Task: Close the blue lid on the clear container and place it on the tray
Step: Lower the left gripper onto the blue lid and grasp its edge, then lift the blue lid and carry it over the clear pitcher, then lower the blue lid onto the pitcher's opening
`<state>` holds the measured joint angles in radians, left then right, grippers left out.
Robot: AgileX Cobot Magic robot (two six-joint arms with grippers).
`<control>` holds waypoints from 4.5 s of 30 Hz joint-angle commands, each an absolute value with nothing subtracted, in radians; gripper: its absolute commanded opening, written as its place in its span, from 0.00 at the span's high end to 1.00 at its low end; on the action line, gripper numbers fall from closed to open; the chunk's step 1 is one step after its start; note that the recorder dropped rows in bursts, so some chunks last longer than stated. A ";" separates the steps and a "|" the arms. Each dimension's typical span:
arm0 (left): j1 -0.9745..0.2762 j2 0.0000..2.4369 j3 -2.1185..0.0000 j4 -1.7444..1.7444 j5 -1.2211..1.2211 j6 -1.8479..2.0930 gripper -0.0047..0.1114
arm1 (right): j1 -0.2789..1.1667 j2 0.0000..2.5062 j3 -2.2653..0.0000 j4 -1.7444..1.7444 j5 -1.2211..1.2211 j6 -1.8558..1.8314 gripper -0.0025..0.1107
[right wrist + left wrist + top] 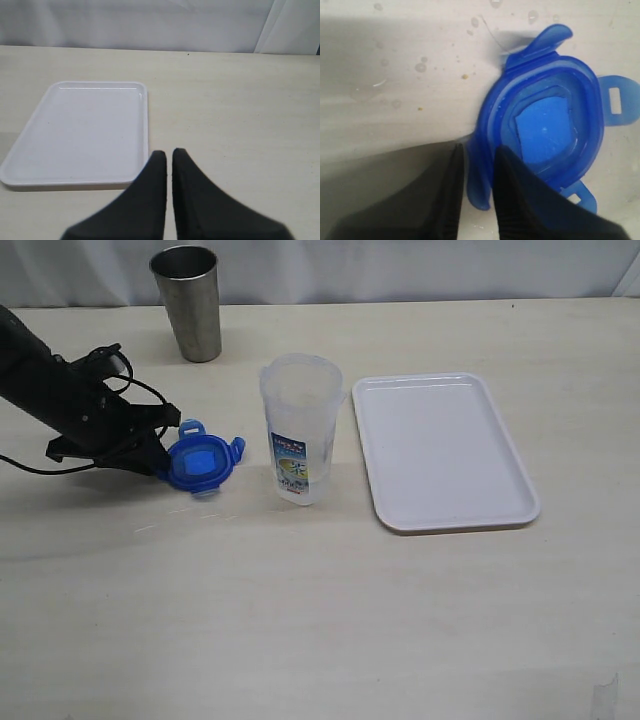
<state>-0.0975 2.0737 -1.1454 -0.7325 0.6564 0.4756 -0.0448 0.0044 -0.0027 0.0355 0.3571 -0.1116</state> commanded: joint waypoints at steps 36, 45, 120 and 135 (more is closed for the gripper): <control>-0.105 1.970 -1.142 -0.621 0.696 0.525 0.96 | -0.045 0.000 0.000 0.037 0.342 -0.112 0.94; -0.105 1.813 -1.142 -0.625 0.742 0.612 0.96 | -0.045 0.000 0.000 0.037 0.342 -0.112 0.94; -0.873 1.678 -1.172 1.420 0.653 -0.433 0.96 | -0.045 0.000 0.000 0.037 0.342 -0.112 0.94; -0.908 1.678 -1.170 1.428 0.660 -0.448 0.96 | -0.045 0.000 0.000 0.037 0.342 -0.112 0.94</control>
